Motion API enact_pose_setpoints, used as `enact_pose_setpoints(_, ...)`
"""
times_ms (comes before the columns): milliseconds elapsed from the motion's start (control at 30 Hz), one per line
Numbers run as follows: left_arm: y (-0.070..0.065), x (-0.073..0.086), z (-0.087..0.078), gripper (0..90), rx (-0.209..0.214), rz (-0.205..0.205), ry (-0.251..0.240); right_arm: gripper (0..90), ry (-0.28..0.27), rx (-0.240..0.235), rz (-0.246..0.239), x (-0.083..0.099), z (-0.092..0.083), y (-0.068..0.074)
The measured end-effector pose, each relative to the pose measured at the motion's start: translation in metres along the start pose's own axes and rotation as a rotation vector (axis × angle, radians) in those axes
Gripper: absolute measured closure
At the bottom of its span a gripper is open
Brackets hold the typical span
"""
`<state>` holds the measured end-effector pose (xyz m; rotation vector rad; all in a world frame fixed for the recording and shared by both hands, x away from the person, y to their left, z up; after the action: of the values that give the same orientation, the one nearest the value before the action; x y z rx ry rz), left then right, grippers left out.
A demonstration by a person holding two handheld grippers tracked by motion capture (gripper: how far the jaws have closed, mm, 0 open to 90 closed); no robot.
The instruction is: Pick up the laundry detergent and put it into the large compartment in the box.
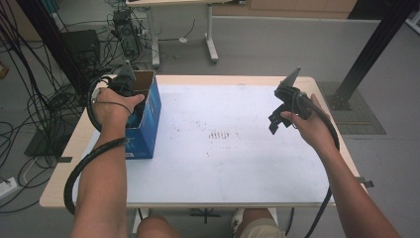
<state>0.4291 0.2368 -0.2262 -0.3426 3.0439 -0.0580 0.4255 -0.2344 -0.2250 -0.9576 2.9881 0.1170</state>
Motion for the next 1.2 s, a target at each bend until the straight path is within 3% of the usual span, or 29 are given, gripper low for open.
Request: enact_pose_setpoints(1200, 0.0001, 0.0011, 0.0, 37.0, 0.002, 0.001, -0.006, 8.7, -0.002, 0.003, 0.002, 0.0001, -0.0014, 0.0005)
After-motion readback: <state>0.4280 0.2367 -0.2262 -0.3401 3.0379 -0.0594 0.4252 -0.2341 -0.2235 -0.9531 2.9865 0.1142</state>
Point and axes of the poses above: each handheld gripper's, and its own axes: z roughly forward along the jaws, x roughly out of its underside, y roughly to its left, the point moved 7 cm from there along z, roughly forward along the jaws, and after that the axes turned 14 degrees about -z, right-handed, at the moved point
